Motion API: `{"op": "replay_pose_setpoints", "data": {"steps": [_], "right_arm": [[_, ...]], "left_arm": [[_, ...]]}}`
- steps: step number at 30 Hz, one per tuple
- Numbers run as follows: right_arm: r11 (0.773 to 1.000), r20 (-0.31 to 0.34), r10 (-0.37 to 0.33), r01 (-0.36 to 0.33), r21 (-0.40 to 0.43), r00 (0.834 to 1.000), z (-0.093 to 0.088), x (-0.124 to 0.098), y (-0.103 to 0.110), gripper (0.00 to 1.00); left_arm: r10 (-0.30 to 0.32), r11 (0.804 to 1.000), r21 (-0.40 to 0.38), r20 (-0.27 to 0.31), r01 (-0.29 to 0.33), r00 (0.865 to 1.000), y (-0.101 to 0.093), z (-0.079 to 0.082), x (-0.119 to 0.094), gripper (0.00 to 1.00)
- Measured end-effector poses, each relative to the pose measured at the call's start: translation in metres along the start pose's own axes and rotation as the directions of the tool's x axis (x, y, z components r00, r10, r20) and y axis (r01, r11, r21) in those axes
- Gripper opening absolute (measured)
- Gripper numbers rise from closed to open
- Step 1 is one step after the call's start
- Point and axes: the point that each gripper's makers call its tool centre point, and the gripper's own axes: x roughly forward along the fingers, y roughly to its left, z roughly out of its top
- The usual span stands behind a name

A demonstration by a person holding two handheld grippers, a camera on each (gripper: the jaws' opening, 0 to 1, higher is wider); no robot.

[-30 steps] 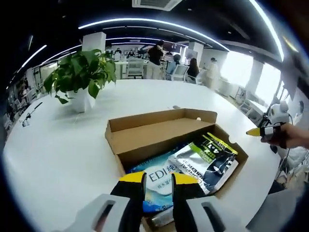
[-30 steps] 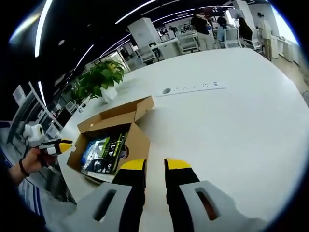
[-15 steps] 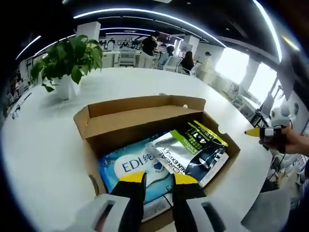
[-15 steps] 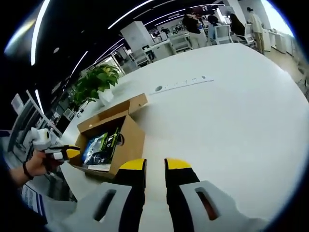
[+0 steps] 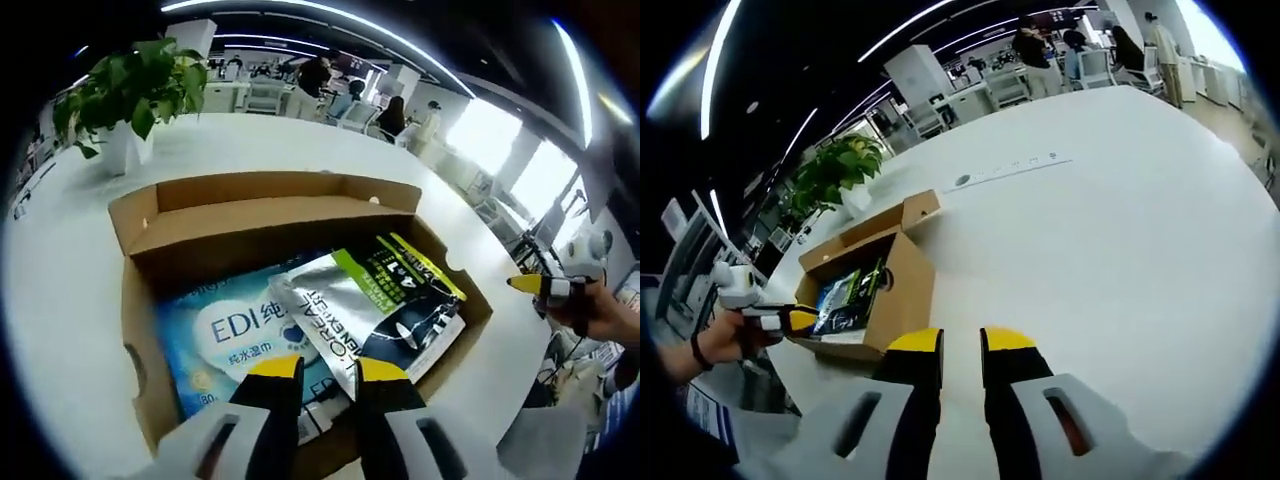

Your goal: Operate the shoe box by opening the lid, removing the specified soft item, and placing it in the target area until the item is outside and the box remains undamaged.

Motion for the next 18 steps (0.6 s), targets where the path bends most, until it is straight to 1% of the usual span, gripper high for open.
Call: {"op": "replay_pose_setpoints", "data": {"steps": [4, 8, 13, 18], "right_arm": [[1.0, 0.001, -0.003, 0.003, 0.005, 1.0, -0.002, 0.0, 0.0, 0.12], [1.0, -0.001, 0.0, 0.0, 0.002, 1.0, -0.004, 0.0, 0.003, 0.12], [1.0, 0.0, 0.002, -0.002, 0.003, 1.0, -0.003, 0.002, 0.005, 0.12], [1.0, -0.008, 0.013, -0.013, -0.009, 1.0, -0.003, 0.006, 0.012, 0.12]], "left_arm": [[-0.028, 0.999, -0.036, -0.026, 0.027, 0.999, -0.002, -0.001, 0.006, 0.19], [-0.04, 0.998, -0.043, -0.032, 0.038, 0.999, -0.006, -0.001, 0.009, 0.19], [-0.04, 0.999, -0.037, -0.038, 0.038, 0.998, -0.007, -0.004, 0.012, 0.18], [-0.05, 0.997, -0.06, -0.038, 0.047, 0.998, -0.005, -0.003, 0.012, 0.17]]}}
